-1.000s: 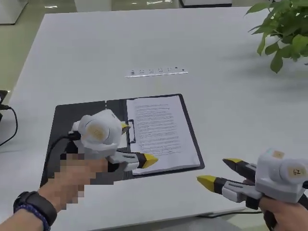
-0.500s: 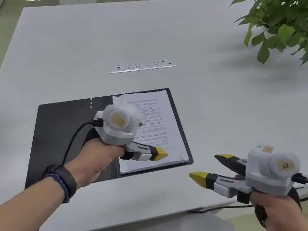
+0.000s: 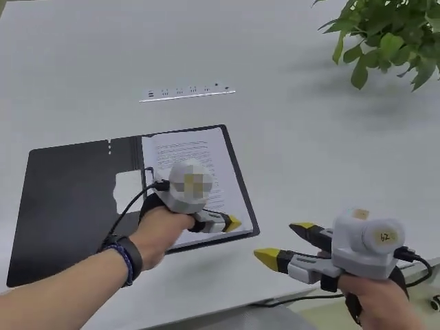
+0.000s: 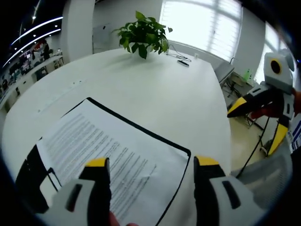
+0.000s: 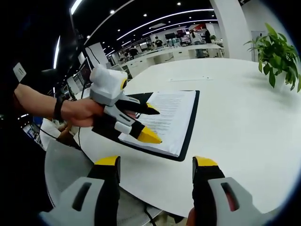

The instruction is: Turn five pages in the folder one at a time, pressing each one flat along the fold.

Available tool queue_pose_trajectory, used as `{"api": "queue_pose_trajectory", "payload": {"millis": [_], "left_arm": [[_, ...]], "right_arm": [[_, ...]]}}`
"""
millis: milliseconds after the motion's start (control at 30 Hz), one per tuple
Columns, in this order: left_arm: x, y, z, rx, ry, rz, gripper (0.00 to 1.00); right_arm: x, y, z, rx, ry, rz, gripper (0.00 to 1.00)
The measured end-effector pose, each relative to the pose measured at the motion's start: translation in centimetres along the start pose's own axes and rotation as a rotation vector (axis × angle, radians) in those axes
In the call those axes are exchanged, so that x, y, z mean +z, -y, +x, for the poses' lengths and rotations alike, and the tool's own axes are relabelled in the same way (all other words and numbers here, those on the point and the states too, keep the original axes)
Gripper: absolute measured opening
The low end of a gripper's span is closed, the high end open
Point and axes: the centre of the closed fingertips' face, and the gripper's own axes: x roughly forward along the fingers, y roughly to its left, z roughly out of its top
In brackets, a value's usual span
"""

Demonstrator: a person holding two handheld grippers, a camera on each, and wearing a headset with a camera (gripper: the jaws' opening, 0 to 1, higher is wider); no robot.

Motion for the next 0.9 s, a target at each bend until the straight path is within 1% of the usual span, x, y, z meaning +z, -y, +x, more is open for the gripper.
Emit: {"api": "queue_pose_trajectory", "payload": {"millis": [133, 200, 367, 400, 500, 600, 633, 767, 833, 900], "left_arm": [[-0.5, -0.2, 1.1, 0.024, -0.015, 0.009, 0.73], [-0.8, -0.2, 1.4, 0.028, -0.021, 0.000, 0.74], [-0.6, -0.2, 2.2, 0.054, -0.015, -0.027, 0.76], [-0.7, -0.4, 2.4, 0.072, -0.021, -0.020, 0.76], [-1.1, -0.4, 2.8, 0.098, -0.036, -0.010, 0.75], [-1.6, -0.5, 2.9, 0.129, -0.059, 0.053, 0.75], [-1.6, -0.3, 2.9, 0.126, -0.057, 0.055, 0.74], [-1.7, -0.8, 2.7, 0.128, -0.053, 0.071, 0.70], [-1.5, -1.0, 2.6, 0.126, -0.040, 0.050, 0.68], [-1.7, -1.2, 2.5, 0.130, -0.042, 0.030, 0.65]], "right_arm": [[-0.3, 0.5, 0.1, 0.000, -0.008, 0.005, 0.61], [-0.5, 0.8, 0.2, 0.001, -0.011, 0.010, 0.61], [-0.9, 1.0, 0.7, 0.006, -0.027, 0.013, 0.61], [-0.9, 1.0, 0.7, 0.008, -0.028, 0.013, 0.61], [-0.6, 1.4, 0.8, 0.008, -0.027, 0.014, 0.61], [-0.4, 1.6, 0.9, 0.011, -0.023, 0.017, 0.61], [-0.3, 1.7, 1.0, 0.013, -0.025, 0.015, 0.61], [-0.3, 2.0, 1.3, 0.025, -0.039, 0.004, 0.60], [-0.1, 2.2, 1.7, 0.033, -0.040, 0.003, 0.60], [0.2, 2.3, 2.2, 0.043, -0.032, 0.008, 0.59]]}}
